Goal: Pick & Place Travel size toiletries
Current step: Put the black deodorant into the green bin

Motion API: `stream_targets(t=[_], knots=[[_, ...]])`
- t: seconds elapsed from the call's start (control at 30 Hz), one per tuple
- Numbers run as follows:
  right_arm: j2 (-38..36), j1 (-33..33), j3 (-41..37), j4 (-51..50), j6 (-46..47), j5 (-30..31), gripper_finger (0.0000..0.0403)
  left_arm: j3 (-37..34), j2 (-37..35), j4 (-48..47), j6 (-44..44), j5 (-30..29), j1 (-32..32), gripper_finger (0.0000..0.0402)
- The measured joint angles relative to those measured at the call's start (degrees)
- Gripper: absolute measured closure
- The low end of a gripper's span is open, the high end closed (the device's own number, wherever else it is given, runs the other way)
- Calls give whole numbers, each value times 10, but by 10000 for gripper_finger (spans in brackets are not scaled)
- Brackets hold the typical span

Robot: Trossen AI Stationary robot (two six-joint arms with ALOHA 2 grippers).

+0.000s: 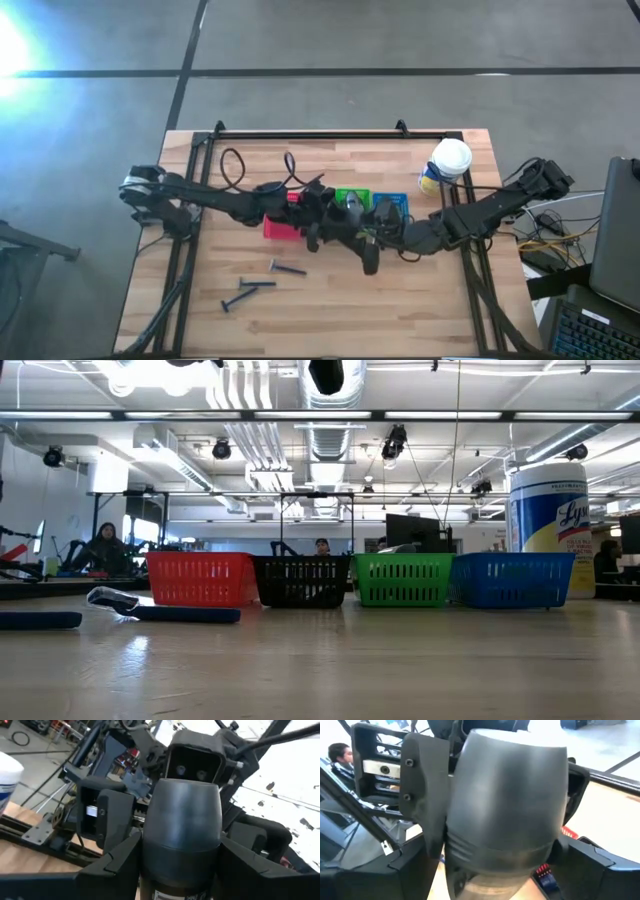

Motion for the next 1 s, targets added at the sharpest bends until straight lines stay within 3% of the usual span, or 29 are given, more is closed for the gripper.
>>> stream_targets(t=[0.2, 0.53, 0.67, 0.73, 0.83, 1.0], knots=[[0, 0, 0, -1, 21, -20, 90, 0, 0, -4, 6, 2, 3, 190], [0, 0, 1, -40, 66, -24, 202, -1, 0, -10, 20, 3, 8, 191], [0, 0, 1, -51, 72, -40, 213, -1, 0, -33, 29, 1, 7, 190], [1, -1, 0, -55, 78, -44, 213, 0, -1, -45, 28, 1, 7, 168], [0, -2, 0, -79, 104, -42, 213, 0, -7, -77, 29, -1, 8, 104], [0, -13, 0, -151, 171, -38, 212, -1, -56, -249, 37, -1, 8, 16]])
